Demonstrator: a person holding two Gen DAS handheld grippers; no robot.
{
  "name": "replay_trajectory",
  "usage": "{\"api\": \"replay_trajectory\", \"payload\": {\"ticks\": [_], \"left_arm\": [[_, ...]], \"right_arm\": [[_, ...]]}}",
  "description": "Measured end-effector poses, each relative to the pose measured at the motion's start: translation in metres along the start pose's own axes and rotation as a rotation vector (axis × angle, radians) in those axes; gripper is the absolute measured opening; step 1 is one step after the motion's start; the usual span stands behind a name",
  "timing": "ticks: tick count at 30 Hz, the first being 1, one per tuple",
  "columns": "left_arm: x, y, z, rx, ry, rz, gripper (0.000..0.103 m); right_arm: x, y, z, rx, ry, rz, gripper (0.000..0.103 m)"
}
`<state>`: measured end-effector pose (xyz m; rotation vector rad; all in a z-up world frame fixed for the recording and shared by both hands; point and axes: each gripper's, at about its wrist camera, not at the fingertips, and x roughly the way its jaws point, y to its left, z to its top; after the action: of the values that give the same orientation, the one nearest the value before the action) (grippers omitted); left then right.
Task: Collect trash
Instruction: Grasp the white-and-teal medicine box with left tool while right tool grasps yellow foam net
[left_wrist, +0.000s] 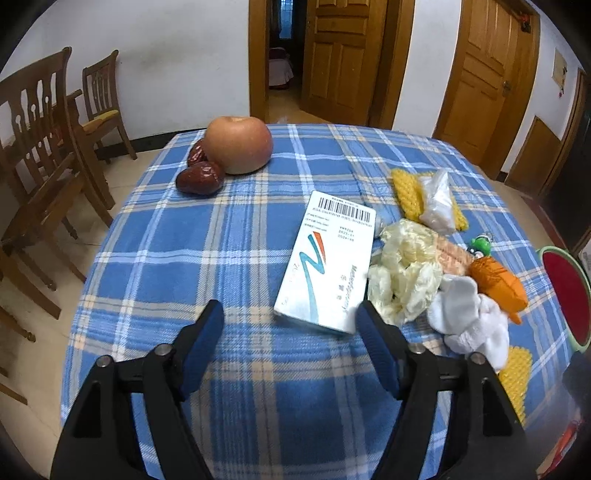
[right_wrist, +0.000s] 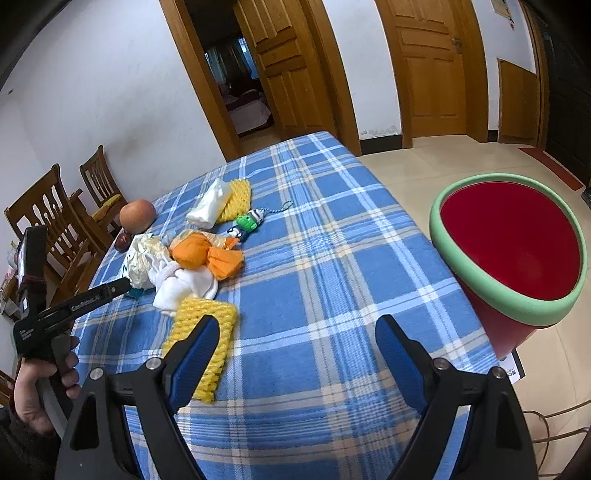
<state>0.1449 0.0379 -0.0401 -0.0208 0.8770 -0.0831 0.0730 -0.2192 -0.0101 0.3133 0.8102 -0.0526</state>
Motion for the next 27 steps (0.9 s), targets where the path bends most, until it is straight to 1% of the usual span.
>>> {"api": "replay_trajectory", "payload": {"ticks": [2, 6, 9, 11, 12, 13, 14, 19, 27], "left_arm": [[0.004, -0.002, 0.002, 0.011, 0.007, 0.01, 0.075], [0.012, -0.005, 0.003, 0.019, 0.028, -0.011, 0.075], [0.018, -0.007, 0.005, 0.025, 0.031, -0.003, 0.075], [0.021, -0.007, 0.006, 0.026, 0.03, -0.015, 0.075], [0.022, -0.007, 0.006, 0.029, 0.031, -0.027, 0.071], [0.023, -0.007, 0.006, 0.029, 0.031, -0.037, 0.058], [0.024, -0.006, 0.006, 0.027, 0.037, -0.055, 0.056], [0.015, -0.003, 0.004, 0.025, 0.028, -0.099, 0.055], [-0.022, 0.015, -0.005, -0.013, -0.032, -0.206, 0.055]], "right_arm": [[0.002, 0.002, -0.001, -0.003, 0.005, 0.001, 0.088], [0.005, 0.004, -0.001, -0.01, 0.013, 0.005, 0.088], [0.007, 0.006, -0.002, -0.014, 0.02, 0.004, 0.088], [0.007, 0.008, -0.002, -0.016, 0.024, 0.004, 0.088], [0.007, 0.009, -0.003, -0.018, 0.026, 0.004, 0.088], [0.008, 0.011, -0.003, -0.02, 0.027, 0.003, 0.088], [0.008, 0.012, -0.003, -0.023, 0.029, 0.002, 0.088], [0.012, 0.022, -0.003, -0.034, 0.04, -0.006, 0.088], [0.027, 0.046, -0.005, -0.055, 0.067, -0.005, 0.088]]}}
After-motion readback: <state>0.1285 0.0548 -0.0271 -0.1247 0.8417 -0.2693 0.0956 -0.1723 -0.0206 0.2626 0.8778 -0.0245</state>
